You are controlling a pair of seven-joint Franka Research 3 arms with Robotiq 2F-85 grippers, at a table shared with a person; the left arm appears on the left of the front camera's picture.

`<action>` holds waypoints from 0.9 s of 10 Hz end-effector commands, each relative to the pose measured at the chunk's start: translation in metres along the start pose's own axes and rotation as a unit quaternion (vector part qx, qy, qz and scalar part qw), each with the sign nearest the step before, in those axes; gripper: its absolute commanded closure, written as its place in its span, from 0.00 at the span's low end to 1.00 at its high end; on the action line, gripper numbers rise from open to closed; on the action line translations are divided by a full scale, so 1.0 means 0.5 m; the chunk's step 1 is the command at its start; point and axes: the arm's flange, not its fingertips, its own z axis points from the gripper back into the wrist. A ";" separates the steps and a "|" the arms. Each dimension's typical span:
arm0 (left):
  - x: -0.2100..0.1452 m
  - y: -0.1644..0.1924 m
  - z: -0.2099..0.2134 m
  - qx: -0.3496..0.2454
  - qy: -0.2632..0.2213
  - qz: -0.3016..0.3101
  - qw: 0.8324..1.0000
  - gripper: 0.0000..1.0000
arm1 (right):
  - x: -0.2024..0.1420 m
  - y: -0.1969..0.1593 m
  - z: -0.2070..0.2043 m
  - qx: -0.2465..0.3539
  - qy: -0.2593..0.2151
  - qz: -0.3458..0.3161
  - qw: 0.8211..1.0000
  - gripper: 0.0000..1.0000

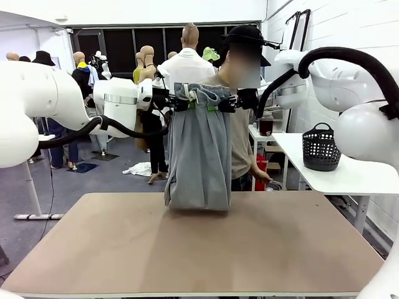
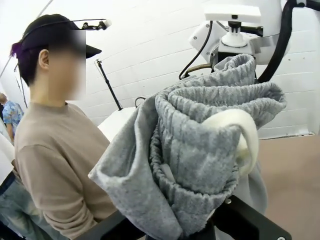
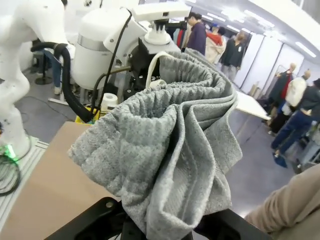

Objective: Fold the training pants.
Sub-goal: Fold the Training pants in half.

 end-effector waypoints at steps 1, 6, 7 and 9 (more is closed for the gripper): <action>0.008 0.038 -0.028 0.013 0.003 0.010 1.000 1.00 | 0.013 -0.050 -0.021 -0.007 0.019 0.010 1.000 1.00; -0.099 0.016 -0.023 0.000 -0.014 0.054 0.998 1.00 | -0.074 -0.011 -0.028 0.025 0.019 0.008 0.999 1.00; -0.111 0.003 -0.020 -0.007 -0.014 0.061 0.998 1.00 | -0.094 0.009 -0.029 0.027 0.015 -0.002 1.000 1.00; -0.132 -0.034 -0.004 -0.020 -0.017 0.093 0.995 1.00 | -0.124 0.056 -0.031 0.020 0.008 -0.033 0.999 1.00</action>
